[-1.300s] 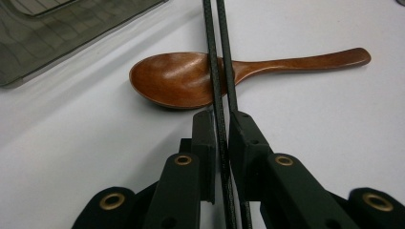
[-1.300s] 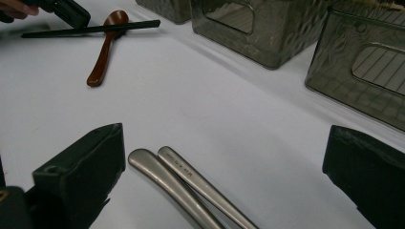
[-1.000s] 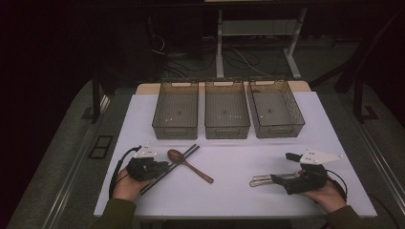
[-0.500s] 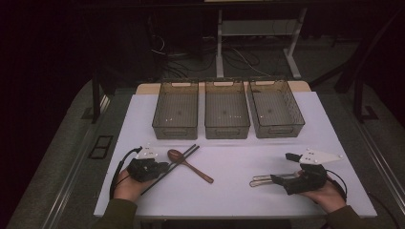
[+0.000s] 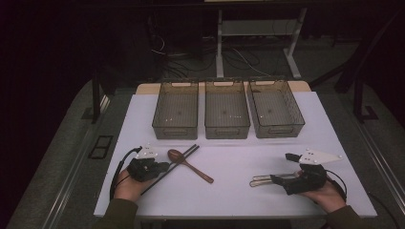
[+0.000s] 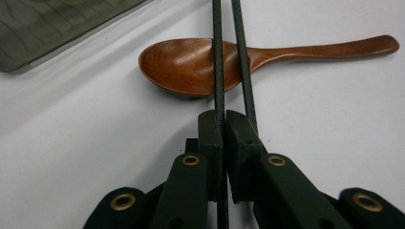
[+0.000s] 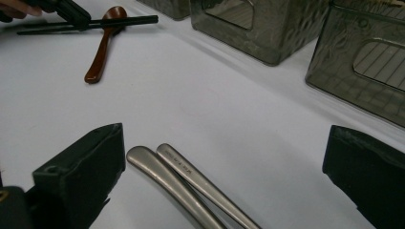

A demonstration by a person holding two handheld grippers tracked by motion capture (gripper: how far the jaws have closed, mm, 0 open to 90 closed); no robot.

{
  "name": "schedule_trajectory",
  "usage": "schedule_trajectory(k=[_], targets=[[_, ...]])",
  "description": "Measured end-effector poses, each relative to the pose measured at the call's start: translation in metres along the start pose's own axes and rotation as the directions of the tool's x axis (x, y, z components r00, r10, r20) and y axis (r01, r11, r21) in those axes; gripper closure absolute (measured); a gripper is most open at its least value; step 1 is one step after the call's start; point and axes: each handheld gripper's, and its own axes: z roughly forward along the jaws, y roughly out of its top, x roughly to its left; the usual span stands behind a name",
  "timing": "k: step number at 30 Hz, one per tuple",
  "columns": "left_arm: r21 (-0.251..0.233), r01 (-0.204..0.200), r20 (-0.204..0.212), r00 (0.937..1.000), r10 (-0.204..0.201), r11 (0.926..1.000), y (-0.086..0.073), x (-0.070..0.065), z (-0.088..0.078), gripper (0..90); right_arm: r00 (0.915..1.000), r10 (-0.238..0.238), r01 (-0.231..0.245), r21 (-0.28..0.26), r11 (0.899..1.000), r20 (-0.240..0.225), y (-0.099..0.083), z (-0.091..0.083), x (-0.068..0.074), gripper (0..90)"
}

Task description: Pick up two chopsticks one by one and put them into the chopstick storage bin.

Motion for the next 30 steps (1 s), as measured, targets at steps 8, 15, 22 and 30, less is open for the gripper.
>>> schedule_trajectory(k=[8,15,22,30], targets=[[-0.036,0.012,0.002,0.9999,-0.012,0.9993,0.001,0.002,-0.006,84.8,0.9990,0.005,-0.005,0.001,1.000,0.044,-0.001,0.004,0.001,0.4],[-0.051,0.008,-0.002,1.0000,-0.008,0.9987,0.007,-0.001,-0.013,84.9,0.9989,-0.007,0.005,0.036,0.999,0.047,-0.003,0.006,0.003,6.6],[-0.064,0.001,0.005,1.0000,0.000,0.9979,0.011,-0.005,-0.016,84.9,0.9985,-0.014,0.011,0.051,0.999,0.052,-0.004,0.010,0.001,6.6],[-0.062,-0.023,-0.002,0.9997,0.023,0.9978,0.020,-0.010,-0.020,84.9,0.9991,-0.008,0.006,0.055,0.998,0.042,-0.005,0.010,-0.001,6.6]])
